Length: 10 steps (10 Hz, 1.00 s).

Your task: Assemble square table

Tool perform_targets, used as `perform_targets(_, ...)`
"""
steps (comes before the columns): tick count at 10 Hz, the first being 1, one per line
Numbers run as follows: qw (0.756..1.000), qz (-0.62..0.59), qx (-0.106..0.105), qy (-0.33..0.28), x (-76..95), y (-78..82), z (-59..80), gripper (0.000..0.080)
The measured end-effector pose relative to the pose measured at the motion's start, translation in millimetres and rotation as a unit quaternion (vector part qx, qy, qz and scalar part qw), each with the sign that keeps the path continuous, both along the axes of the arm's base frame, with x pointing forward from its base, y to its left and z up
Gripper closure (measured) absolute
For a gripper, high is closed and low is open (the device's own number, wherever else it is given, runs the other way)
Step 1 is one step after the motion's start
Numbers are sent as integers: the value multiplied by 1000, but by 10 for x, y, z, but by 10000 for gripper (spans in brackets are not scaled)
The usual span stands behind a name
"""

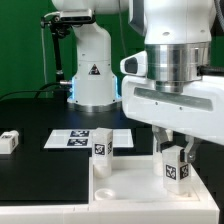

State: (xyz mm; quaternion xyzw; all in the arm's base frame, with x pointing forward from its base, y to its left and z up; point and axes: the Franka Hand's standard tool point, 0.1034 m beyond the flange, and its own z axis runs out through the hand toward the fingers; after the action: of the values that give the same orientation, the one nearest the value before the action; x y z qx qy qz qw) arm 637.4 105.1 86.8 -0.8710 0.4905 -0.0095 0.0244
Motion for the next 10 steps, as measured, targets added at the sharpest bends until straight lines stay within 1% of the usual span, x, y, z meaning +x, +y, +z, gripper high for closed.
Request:
perform_targets(2, 999, -38, 1, -1, 12, 18, -1, 509)
perform_targets(3, 999, -49, 2, 0, 11, 20, -3, 409)
perform_targets(4, 999, -46, 2, 0, 11, 20, -3, 409)
perform_targets(5, 1000, -30, 1, -1, 11, 19, -3, 270)
perform_targets(6, 1000, -30, 1, -1, 10, 20, -4, 188)
perform_targets(7, 1000, 3, -5, 0, 0, 29, -8, 188)
perform_targets(8, 997, 72, -15, -1, -7, 47, -13, 156)
perform_targets(10, 991, 131, -17, -3, 0, 28, -10, 151)
